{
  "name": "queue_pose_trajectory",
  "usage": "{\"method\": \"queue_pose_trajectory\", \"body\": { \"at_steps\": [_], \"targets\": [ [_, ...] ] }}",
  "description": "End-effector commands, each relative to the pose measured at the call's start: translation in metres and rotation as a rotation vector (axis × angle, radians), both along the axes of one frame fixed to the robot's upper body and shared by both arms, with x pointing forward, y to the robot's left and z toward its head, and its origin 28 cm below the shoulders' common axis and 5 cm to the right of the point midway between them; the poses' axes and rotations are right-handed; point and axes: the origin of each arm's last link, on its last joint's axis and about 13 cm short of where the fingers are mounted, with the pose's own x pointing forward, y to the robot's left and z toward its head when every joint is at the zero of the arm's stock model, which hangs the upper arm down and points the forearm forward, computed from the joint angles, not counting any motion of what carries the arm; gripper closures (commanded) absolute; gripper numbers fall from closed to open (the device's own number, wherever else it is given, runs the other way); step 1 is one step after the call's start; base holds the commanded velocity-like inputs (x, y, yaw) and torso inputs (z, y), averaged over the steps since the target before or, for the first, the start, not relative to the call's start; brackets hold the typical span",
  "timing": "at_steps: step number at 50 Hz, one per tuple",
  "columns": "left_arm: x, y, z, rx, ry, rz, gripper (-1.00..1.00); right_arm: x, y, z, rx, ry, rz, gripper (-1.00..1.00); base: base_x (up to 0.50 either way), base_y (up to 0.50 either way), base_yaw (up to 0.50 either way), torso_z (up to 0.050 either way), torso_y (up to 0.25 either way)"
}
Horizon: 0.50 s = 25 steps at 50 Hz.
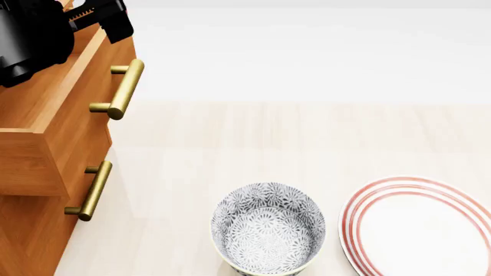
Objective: Open the top drawer of the cabinet.
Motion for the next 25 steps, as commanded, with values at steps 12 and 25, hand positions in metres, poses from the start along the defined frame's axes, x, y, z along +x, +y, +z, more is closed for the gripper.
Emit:
{"method": "queue_pose_trajectory", "body": {
  "at_steps": [12,25],
  "targets": [
    [0.0038,-0.0092,-0.0069,-0.07,0.096,-0.04,-1.0,0.0031,0.0003,0.0024,0.011,-0.015,-0.003,-1.0,0.0,0.0,0.0,0.0,0.0],
    [0.0057,-0.0076,-0.0084,-0.091,0.149,-0.008,-1.0,0.0024,0.0005,0.002,0.009,-0.014,-0.001,-1.0,0.0,0.0,0.0,0.0,0.0]
  ]
}}
